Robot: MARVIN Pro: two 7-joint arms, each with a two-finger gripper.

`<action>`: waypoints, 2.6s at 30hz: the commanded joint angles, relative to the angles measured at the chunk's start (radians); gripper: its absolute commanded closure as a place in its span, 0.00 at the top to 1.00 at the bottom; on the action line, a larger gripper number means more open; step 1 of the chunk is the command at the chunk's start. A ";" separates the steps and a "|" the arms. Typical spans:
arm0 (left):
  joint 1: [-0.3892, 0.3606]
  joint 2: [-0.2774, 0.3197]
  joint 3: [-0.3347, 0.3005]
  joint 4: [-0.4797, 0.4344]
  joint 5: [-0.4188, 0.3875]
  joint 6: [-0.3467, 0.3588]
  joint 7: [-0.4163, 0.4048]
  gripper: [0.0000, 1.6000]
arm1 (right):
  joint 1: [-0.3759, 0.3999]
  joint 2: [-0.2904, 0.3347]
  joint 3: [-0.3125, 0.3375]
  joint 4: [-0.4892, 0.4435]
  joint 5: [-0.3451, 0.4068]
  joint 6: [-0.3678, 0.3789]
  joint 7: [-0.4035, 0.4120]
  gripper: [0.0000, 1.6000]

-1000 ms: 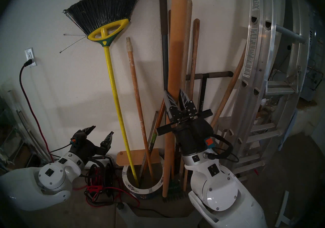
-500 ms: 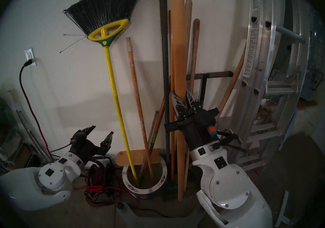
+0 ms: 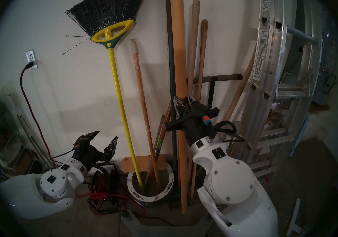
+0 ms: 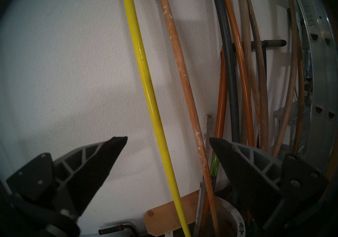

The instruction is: Put wooden sticks into the pot

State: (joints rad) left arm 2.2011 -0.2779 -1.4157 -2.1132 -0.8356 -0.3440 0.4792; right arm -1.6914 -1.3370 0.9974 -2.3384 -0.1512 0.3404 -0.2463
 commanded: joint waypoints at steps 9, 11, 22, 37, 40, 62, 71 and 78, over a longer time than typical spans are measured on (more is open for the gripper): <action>0.000 0.001 -0.002 -0.004 -0.002 -0.002 -0.001 1.00 | 0.146 -0.085 -0.029 0.105 0.004 -0.042 0.023 0.00; 0.000 0.001 -0.002 -0.004 -0.002 -0.002 -0.001 1.00 | 0.156 -0.088 -0.030 0.128 0.008 -0.059 0.029 0.00; 0.000 0.001 -0.002 -0.004 -0.001 -0.002 -0.001 1.00 | 0.236 -0.120 -0.020 0.240 0.036 -0.110 0.069 0.00; 0.000 0.001 -0.002 -0.004 -0.001 -0.002 -0.001 1.00 | 0.380 -0.168 0.003 0.446 0.088 -0.208 0.150 0.00; 0.000 0.000 -0.002 -0.004 -0.001 -0.002 -0.001 1.00 | 0.401 -0.188 0.010 0.492 0.092 -0.244 0.171 0.00; 0.001 0.001 -0.003 -0.004 -0.002 -0.003 -0.001 1.00 | 0.421 -0.215 0.008 0.582 0.109 -0.381 0.167 0.00; 0.001 0.002 -0.003 -0.005 -0.002 -0.003 -0.001 1.00 | 0.368 -0.215 -0.020 0.601 0.118 -0.422 0.150 0.00; 0.002 0.002 -0.003 -0.005 -0.002 -0.003 -0.001 1.00 | 0.361 -0.218 -0.026 0.647 0.124 -0.480 0.144 0.00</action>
State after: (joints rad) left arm 2.2019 -0.2773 -1.4163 -2.1134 -0.8364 -0.3445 0.4792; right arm -1.3326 -1.5362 0.9784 -1.7103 -0.0369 -0.0643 -0.0997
